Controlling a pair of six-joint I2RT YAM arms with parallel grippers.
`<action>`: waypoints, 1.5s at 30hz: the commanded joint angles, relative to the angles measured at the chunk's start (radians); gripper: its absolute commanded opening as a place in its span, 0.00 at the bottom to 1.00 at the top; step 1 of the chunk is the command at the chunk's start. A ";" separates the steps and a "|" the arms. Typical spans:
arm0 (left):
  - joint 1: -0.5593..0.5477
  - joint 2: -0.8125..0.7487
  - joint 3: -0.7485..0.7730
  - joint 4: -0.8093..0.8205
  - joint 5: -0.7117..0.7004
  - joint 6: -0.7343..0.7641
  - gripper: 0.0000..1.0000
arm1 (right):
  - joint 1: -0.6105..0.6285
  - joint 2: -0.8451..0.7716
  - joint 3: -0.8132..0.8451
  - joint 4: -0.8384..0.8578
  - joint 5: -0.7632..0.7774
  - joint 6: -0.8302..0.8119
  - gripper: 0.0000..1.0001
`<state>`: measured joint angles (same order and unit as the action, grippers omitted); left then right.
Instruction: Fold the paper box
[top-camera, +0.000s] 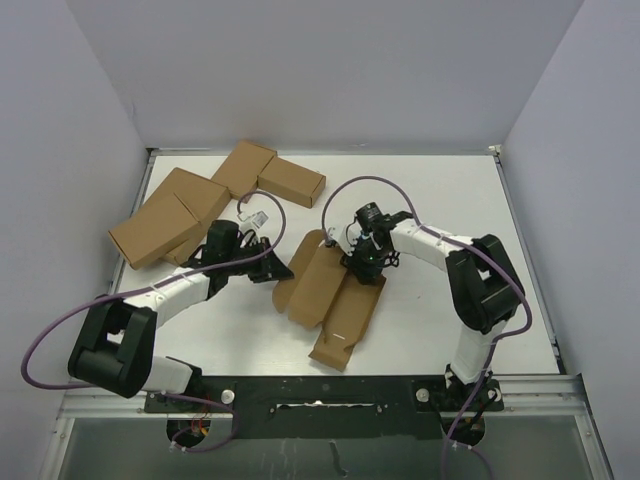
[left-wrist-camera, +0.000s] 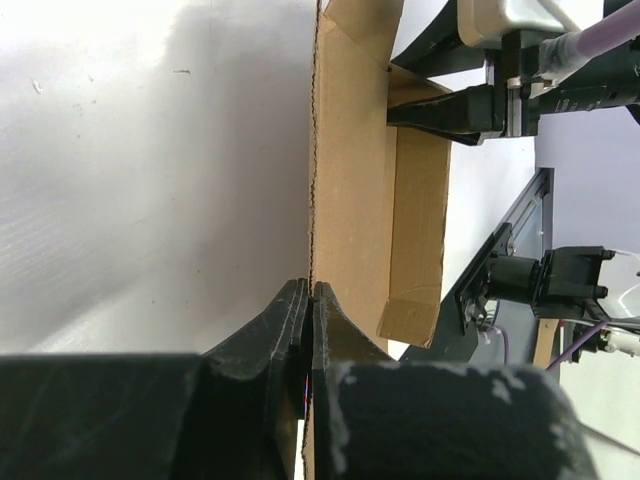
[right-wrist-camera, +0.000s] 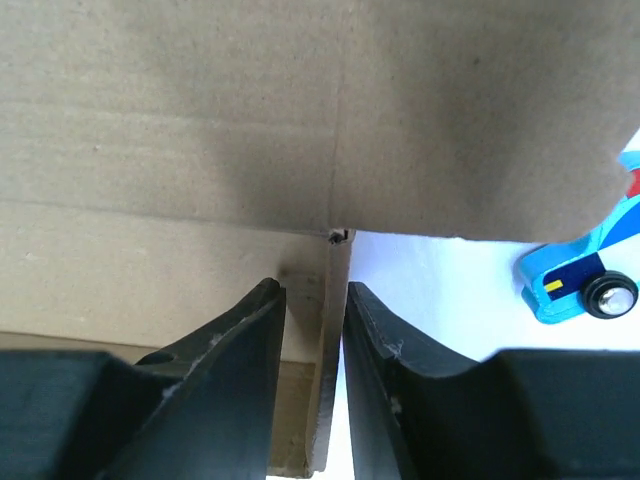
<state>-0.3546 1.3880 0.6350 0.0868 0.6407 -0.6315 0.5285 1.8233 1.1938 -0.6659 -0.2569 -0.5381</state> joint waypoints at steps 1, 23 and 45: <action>-0.002 0.020 0.075 -0.012 0.007 0.057 0.00 | -0.041 -0.083 0.013 -0.023 -0.134 0.003 0.32; -0.010 0.399 0.797 -0.676 0.057 0.704 0.00 | -0.330 -0.279 -0.044 0.028 -0.511 0.043 0.55; -0.041 -0.217 0.313 -0.295 -0.480 0.219 0.44 | -0.226 -0.147 -0.014 0.175 -0.213 0.187 0.58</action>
<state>-0.3786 1.3705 1.0943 -0.3851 0.2386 -0.2134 0.2478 1.6337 1.1255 -0.5632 -0.6373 -0.3893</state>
